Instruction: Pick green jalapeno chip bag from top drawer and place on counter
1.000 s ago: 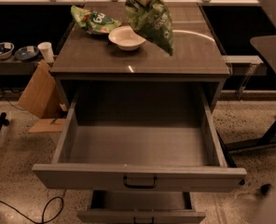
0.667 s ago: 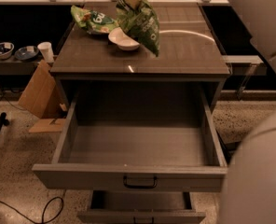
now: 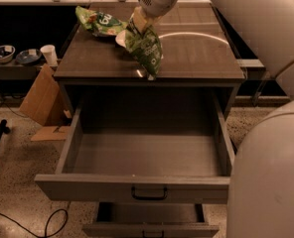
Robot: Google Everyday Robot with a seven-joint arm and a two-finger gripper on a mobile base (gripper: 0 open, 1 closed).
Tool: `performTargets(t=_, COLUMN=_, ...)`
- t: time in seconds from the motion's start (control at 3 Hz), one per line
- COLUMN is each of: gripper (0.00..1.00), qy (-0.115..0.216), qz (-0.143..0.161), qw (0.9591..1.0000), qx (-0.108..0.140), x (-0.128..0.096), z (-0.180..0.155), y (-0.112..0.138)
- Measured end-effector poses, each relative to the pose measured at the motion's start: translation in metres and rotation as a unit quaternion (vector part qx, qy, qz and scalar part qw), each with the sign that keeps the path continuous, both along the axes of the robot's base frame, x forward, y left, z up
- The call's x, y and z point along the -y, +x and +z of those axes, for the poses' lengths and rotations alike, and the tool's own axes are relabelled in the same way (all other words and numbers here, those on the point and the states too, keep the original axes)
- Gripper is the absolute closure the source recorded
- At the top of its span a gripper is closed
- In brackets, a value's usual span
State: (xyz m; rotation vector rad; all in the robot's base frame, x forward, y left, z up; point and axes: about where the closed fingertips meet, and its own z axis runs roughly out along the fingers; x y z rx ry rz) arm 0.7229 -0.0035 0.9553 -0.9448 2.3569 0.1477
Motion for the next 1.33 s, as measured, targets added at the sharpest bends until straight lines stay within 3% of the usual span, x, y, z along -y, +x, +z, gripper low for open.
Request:
performTargets(t=0.67, gripper=1.0, qy=0.035, qz=-0.077, qw=0.9961, qx=-0.022, x=0.04, z=-0.04, y=0.02)
performTargets(t=1.33, gripper=1.0, qy=0.049, qz=-0.142, qw=0.9883, qx=-0.025, x=0.089, z=-0.052, y=0.016)
